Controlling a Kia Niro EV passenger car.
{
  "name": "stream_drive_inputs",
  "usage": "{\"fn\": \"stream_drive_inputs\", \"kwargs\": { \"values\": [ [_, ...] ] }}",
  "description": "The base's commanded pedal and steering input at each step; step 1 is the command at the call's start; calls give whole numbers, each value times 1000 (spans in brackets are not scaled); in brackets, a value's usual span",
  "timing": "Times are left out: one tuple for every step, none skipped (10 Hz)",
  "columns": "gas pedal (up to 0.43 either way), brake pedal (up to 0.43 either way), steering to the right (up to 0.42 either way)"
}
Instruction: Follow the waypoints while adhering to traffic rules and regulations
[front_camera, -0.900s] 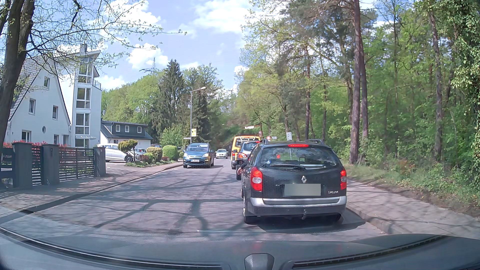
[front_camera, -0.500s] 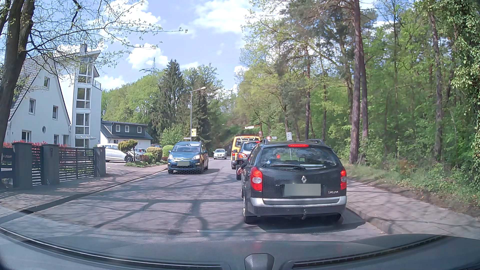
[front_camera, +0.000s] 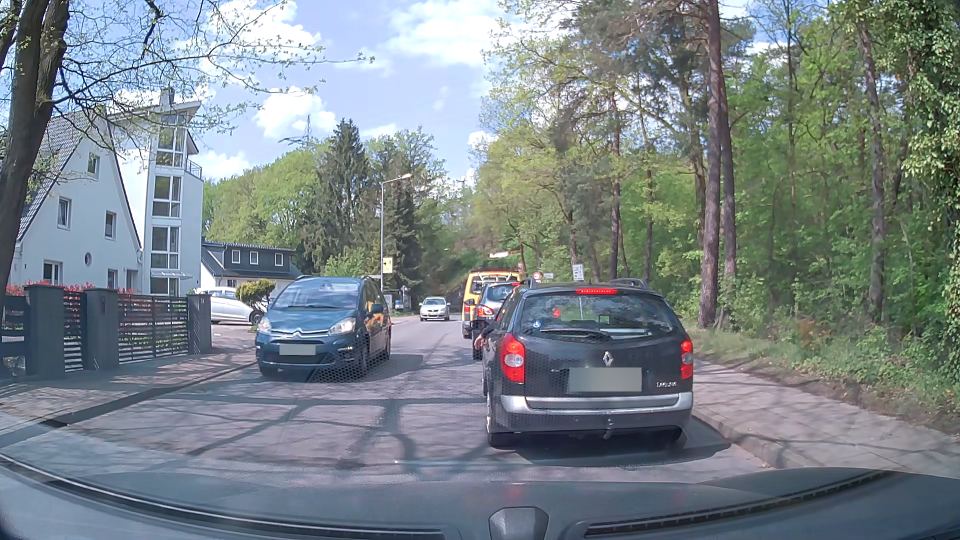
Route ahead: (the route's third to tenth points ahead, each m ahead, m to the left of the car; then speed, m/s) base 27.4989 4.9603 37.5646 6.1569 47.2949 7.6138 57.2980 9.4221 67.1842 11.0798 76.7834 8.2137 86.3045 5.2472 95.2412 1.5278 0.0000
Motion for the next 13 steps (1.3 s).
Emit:
{"fn": "stream_drive_inputs", "kwargs": {
  "values": [
    [0, 165, 1],
    [0, 165, 1],
    [0, 165, 1],
    [0, 165, 2],
    [0, 159, 1],
    [0, 165, 1],
    [0, 165, 1],
    [0, 165, 2],
    [0, 159, 1],
    [0, 165, 1],
    [0, 165, 1],
    [0, 165, 1],
    [0, 165, 1]
  ]
}}
